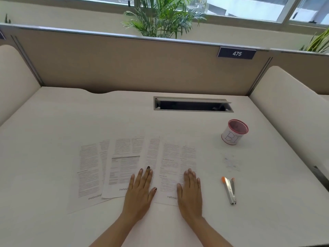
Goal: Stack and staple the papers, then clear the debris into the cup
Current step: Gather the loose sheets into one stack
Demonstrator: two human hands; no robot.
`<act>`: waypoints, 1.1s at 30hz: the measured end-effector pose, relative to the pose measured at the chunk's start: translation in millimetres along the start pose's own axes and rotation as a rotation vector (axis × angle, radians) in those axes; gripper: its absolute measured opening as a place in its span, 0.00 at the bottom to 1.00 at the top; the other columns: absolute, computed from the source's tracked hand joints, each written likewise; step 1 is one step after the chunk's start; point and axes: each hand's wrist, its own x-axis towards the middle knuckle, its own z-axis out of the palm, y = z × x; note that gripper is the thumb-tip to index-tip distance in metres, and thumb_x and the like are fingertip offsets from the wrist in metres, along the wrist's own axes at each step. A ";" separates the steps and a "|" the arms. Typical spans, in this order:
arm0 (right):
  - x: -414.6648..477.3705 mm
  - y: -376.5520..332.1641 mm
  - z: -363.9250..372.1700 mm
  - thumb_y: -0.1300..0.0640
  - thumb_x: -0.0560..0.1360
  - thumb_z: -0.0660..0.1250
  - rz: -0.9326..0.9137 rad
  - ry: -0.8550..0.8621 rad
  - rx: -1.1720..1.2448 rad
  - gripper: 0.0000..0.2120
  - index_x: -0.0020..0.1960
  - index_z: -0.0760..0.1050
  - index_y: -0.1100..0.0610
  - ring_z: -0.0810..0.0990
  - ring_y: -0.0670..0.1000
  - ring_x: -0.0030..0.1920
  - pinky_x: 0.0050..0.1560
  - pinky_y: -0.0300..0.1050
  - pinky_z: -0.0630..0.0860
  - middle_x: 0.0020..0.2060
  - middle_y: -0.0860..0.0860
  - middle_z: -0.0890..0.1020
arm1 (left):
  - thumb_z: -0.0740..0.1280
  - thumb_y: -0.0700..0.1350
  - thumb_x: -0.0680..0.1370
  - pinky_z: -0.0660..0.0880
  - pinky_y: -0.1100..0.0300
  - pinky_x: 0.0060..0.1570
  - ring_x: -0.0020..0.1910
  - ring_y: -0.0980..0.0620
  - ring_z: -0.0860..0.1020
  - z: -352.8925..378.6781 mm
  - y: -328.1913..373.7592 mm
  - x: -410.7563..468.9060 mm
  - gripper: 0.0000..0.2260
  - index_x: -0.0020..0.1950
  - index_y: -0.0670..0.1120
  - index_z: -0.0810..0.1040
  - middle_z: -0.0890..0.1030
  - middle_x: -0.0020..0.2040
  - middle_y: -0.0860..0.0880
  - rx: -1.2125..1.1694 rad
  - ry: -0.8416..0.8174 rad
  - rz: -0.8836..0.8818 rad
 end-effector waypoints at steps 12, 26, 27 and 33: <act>7.3 -30.6 -41.3 0.44 0.70 0.72 0.680 -0.137 -0.032 0.35 0.65 0.61 0.64 0.67 0.60 0.62 0.62 0.51 0.65 0.63 0.61 0.67 | 0.43 0.57 0.83 0.50 0.47 0.75 0.77 0.50 0.56 -3.3 4.3 -2.5 0.28 0.77 0.44 0.61 0.62 0.78 0.48 -0.013 0.019 0.003; 25.7 -19.8 -70.5 0.62 0.78 0.62 0.716 0.057 0.470 0.11 0.60 0.73 0.58 0.77 0.56 0.49 0.50 0.50 0.76 0.55 0.55 0.78 | 0.41 0.58 0.83 0.48 0.49 0.75 0.77 0.53 0.54 -7.1 6.1 -3.0 0.27 0.78 0.46 0.58 0.61 0.78 0.51 -0.095 -0.039 -0.026; 26.0 -18.2 -74.2 0.64 0.78 0.62 0.680 0.092 0.523 0.10 0.58 0.75 0.59 0.77 0.54 0.48 0.45 0.45 0.74 0.52 0.54 0.80 | 0.40 0.59 0.82 0.46 0.52 0.75 0.77 0.55 0.54 -10.3 7.3 -2.1 0.28 0.78 0.47 0.57 0.60 0.78 0.52 -0.150 -0.027 -0.047; 28.2 -15.1 -84.5 0.63 0.75 0.68 0.647 0.057 0.815 0.10 0.56 0.77 0.56 0.80 0.51 0.52 0.53 0.44 0.75 0.48 0.52 0.82 | 0.53 0.55 0.83 0.60 0.55 0.73 0.72 0.56 0.66 -65.2 23.9 23.3 0.20 0.75 0.54 0.63 0.68 0.73 0.56 -1.063 0.084 -0.530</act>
